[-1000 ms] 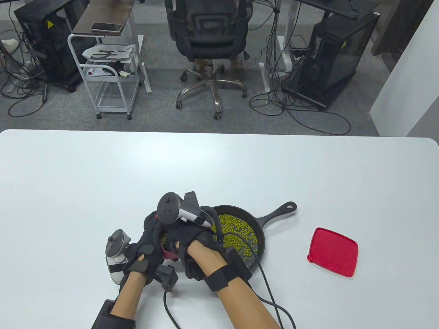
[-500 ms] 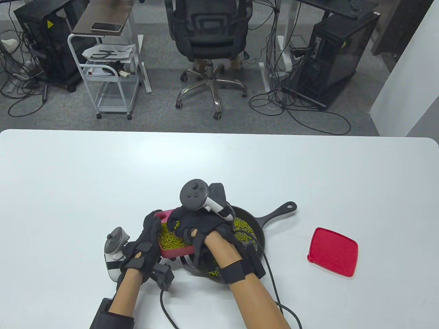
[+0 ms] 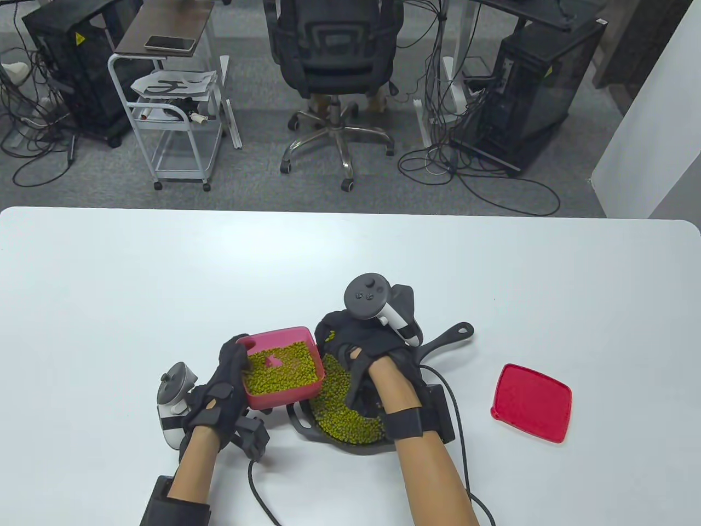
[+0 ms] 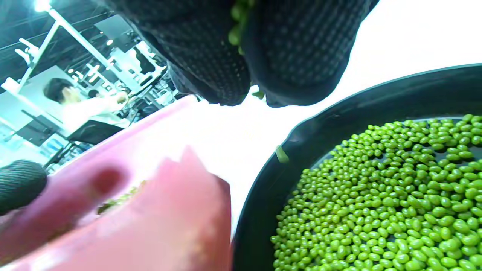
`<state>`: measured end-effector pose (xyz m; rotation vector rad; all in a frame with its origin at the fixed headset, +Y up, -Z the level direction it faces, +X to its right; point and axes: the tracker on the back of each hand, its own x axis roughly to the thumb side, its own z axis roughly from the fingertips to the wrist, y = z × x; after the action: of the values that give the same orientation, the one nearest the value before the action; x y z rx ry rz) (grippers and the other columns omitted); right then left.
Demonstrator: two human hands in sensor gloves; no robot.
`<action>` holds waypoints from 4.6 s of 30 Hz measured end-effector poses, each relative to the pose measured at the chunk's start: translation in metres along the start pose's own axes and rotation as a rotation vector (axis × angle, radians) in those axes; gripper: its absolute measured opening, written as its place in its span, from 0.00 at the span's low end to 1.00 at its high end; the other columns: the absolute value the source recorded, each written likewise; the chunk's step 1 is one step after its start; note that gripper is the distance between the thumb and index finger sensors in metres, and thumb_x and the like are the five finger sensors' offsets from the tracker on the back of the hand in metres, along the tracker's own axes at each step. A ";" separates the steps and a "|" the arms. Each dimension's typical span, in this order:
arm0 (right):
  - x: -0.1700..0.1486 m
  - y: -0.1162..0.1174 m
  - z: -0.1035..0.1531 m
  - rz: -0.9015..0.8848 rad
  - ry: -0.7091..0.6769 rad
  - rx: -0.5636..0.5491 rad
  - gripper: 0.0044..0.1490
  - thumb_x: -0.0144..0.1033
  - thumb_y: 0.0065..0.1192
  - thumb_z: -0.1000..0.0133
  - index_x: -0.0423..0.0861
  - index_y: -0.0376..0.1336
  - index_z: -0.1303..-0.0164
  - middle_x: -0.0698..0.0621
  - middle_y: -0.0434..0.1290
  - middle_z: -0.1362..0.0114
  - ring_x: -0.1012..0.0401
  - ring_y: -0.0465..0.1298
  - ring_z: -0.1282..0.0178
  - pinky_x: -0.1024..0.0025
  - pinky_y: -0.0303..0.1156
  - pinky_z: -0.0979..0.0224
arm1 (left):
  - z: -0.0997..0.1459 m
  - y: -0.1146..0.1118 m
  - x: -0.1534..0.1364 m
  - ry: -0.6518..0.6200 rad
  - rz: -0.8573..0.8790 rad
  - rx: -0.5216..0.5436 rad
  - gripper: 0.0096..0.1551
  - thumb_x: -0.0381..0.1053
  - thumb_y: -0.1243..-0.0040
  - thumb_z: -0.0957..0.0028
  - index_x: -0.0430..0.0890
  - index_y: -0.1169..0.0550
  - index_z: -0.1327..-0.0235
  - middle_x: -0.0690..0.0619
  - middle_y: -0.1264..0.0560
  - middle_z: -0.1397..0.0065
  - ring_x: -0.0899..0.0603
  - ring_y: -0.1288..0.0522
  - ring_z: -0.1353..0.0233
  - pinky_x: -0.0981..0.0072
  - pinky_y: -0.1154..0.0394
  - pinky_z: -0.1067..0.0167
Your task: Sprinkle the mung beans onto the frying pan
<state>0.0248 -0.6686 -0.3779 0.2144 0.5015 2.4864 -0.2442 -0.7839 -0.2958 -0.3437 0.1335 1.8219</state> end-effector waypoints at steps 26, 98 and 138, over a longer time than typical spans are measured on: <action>-0.068 -0.016 0.002 0.243 0.211 0.031 0.23 0.20 0.71 0.44 0.48 0.72 0.39 0.41 0.72 0.28 0.40 0.77 0.39 0.64 0.85 0.46 | 0.000 0.002 0.002 -0.005 -0.030 0.000 0.43 0.76 0.60 0.47 0.59 0.51 0.22 0.36 0.43 0.24 0.34 0.23 0.48 0.53 0.17 0.62; 0.070 0.057 0.013 0.089 -0.217 0.193 0.23 0.23 0.79 0.48 0.48 0.73 0.42 0.44 0.76 0.33 0.42 0.80 0.48 0.68 0.86 0.56 | 0.004 -0.023 -0.004 -0.041 -0.044 -0.023 0.43 0.76 0.61 0.47 0.59 0.51 0.23 0.37 0.43 0.24 0.34 0.23 0.48 0.54 0.18 0.63; -0.057 0.001 0.040 0.265 0.168 0.277 0.24 0.22 0.73 0.43 0.47 0.70 0.36 0.40 0.73 0.29 0.39 0.78 0.41 0.62 0.84 0.49 | 0.000 -0.002 0.000 -0.028 -0.047 0.035 0.43 0.76 0.60 0.47 0.59 0.50 0.23 0.36 0.42 0.24 0.34 0.23 0.48 0.54 0.18 0.63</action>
<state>0.0814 -0.6899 -0.3431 0.1912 0.9438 2.6983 -0.2422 -0.7832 -0.2955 -0.2948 0.1366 1.7750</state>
